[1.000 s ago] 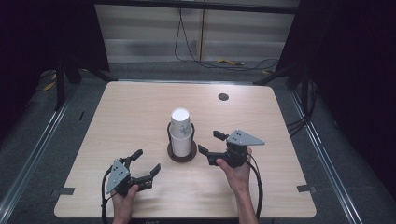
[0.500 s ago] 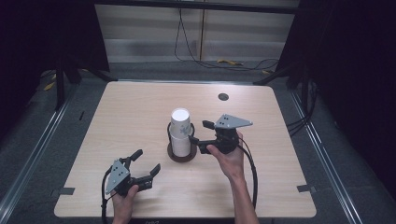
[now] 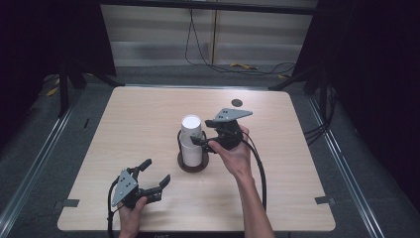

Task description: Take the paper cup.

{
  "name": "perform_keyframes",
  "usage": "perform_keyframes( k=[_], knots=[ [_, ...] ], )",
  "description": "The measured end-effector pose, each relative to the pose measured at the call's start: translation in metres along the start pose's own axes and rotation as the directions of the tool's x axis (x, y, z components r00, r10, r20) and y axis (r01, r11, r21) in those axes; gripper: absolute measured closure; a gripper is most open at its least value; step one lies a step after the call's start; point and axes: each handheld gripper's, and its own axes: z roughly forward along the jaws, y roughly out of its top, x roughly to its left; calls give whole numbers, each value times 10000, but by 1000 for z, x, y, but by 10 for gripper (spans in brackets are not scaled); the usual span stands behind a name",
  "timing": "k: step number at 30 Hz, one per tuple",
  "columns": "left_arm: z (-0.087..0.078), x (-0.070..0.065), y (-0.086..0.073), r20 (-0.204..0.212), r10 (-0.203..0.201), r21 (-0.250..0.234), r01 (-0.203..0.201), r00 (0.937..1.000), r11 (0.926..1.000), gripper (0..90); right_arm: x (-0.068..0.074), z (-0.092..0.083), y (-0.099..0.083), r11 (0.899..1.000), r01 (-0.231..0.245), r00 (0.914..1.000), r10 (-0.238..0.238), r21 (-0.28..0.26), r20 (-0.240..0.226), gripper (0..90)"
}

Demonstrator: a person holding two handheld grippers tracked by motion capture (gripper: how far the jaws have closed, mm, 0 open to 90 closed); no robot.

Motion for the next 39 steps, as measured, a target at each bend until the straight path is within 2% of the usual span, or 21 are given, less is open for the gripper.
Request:
perform_keyframes(
  k=[5,7,12,16,21,29,39],
  knots=[
    [0,0,0,-56,8,36,-8,10000,10000,159,0,4,9,9987,310,9995,-312,401,30,221],
    [0,0,0,-29,-16,68,16,10000,10000,159,1,8,12,9975,426,9991,-421,564,-113,217],
    [0,0,0,-79,7,34,-7,10000,10000,159,0,17,19,9967,503,9985,-488,636,-256,223],
    [0,1,0,-36,-1,98,1,10000,10000,159,0,25,23,9940,529,9983,-503,954,-291,237],
    [0,0,0,-33,-6,101,6,10000,9999,159,0,29,25,9947,362,9993,-351,965,-134,267],
    [0,1,0,-35,-4,96,5,10000,10000,160,-3,32,28,9960,71,9998,-52,885,-213,326],
    [0,1,0,19,32,87,-32,10000,10000,160,-2,24,30,9989,221,9994,-209,425,-265,334]
  ],
)
